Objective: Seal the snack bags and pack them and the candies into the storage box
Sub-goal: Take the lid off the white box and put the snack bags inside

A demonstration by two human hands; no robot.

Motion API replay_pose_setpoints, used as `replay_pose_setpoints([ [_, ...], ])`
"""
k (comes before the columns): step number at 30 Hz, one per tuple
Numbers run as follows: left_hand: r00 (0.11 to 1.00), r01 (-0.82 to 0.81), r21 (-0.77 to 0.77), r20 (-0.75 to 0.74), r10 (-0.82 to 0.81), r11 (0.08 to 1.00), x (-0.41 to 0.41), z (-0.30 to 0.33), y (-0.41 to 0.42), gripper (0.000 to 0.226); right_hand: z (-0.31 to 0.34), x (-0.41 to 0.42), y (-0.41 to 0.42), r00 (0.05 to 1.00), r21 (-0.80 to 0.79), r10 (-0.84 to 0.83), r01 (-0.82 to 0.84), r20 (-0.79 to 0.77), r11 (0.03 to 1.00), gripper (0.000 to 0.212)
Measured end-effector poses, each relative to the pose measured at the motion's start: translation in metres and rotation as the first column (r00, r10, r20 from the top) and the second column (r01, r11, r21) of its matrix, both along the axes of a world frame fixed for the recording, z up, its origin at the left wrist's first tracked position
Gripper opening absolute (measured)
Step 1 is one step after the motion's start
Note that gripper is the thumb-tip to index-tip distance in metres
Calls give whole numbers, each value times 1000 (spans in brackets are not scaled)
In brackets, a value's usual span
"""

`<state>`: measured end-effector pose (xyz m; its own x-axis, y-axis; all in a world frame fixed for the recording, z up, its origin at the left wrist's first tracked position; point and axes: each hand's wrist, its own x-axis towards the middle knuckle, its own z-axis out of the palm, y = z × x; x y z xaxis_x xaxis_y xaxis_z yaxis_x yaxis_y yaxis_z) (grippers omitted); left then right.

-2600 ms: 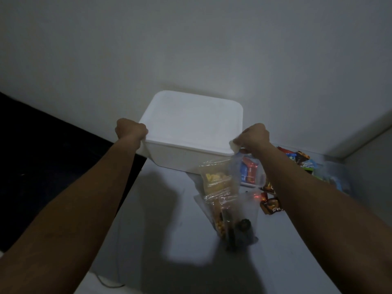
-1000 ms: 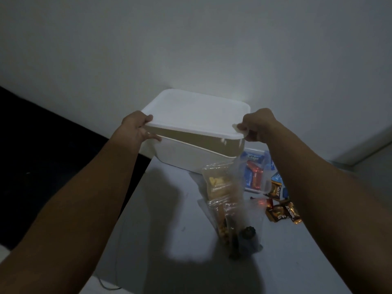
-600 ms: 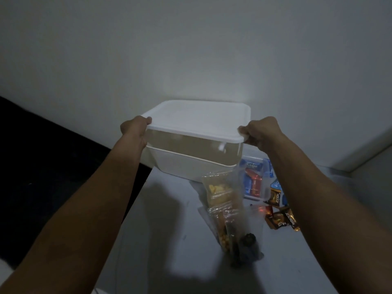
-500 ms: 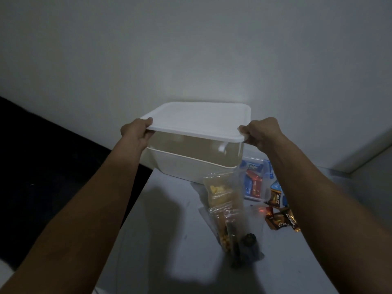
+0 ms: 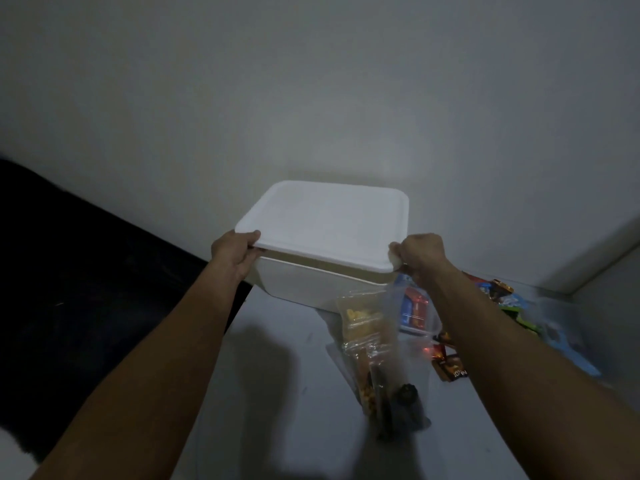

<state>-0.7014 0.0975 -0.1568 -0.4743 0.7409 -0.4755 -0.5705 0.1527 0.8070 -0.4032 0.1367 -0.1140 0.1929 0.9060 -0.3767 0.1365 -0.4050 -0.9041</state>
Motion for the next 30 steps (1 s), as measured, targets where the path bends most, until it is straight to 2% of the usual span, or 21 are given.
replay_pose_setpoints([
  [2,999,24,-37,-42,-26,999,1,-4,-1,41,-8,1,-5,1000,-4,-9,9,8,1000,26],
  [4,998,20,-62,-66,-24,998,2,-3,1,41,-10,-1,-8,1000,6,-25,25,-11,1000,31],
  [8,997,0,-32,-81,-3,999,5,1,0,44,2,-5,-6,994,4,-88,88,-70,996,9],
  [12,996,58,84,-67,-52,995,6,9,-6,39,27,-7,7,968,48,-97,111,-230,993,14],
  [15,991,90,101,-112,-79,991,8,21,-8,39,29,-3,14,983,97,-35,53,-178,994,19],
  [18,985,109,103,-142,-94,989,9,36,-4,43,28,-1,19,985,116,-28,48,-168,992,12],
  [20,990,71,106,-129,-57,992,9,45,0,38,28,-2,20,982,120,-22,46,-189,992,12],
  [23,996,-82,114,-33,86,990,7,45,4,30,22,-2,20,986,112,-12,31,-169,993,10],
  [25,987,-155,90,-26,158,984,1,42,3,28,18,-2,17,988,104,8,9,-156,995,2],
  [27,978,-156,19,-134,157,988,-12,37,1,34,18,0,10,988,94,54,-40,-147,995,15],
  [30,921,-37,-123,-389,-14,992,-37,29,-11,38,21,3,-7,965,56,239,-234,-111,971,25],
])
